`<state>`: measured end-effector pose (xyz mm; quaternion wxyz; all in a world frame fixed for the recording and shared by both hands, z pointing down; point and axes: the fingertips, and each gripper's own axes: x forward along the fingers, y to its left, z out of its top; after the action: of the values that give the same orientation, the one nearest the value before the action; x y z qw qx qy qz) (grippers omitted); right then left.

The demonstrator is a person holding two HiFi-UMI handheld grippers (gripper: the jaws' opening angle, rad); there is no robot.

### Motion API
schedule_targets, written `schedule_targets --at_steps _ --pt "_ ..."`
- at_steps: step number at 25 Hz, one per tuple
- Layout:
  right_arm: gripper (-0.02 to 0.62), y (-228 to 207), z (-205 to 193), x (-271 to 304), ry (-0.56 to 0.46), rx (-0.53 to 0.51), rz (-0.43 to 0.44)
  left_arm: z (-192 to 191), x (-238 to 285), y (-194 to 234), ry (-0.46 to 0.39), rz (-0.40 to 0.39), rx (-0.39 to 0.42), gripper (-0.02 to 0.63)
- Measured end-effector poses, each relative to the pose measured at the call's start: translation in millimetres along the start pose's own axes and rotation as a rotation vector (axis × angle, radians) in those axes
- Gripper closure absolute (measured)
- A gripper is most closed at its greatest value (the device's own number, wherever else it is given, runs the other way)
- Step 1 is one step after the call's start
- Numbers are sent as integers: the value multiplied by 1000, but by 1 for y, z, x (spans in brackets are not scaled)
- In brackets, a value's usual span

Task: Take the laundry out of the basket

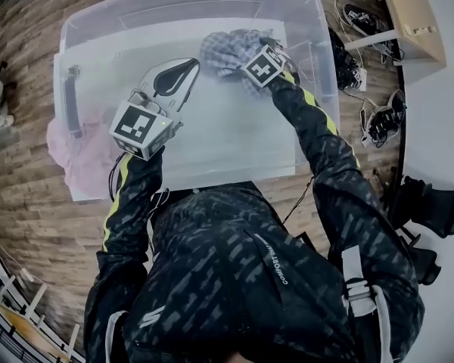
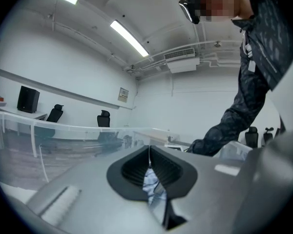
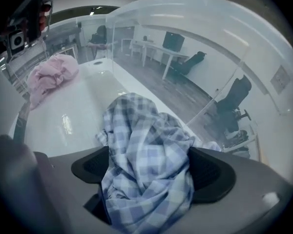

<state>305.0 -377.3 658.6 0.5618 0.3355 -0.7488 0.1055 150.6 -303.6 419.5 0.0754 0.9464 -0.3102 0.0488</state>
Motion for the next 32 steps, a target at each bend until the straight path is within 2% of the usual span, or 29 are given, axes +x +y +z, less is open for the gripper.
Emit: schedule_targets --at_steps 3,10,23,29,32 --pt "63 5 -10 19 51 -43 30 -2 2 2 5 4 -10 600" --pt "52 8 -27 45 127 -206 -7 -4 1 -2 41 -3 -27 600" --pt "58 9 -24 53 135 -174 47 -1 -1 4 28 2 -50 600" --pt "104 9 -22 54 119 -120 51 0 -2 3 21 -1 -43 600" --pt "217 -2 -19 54 86 -63 -13 2 -1 1 20 -4 -43 600"
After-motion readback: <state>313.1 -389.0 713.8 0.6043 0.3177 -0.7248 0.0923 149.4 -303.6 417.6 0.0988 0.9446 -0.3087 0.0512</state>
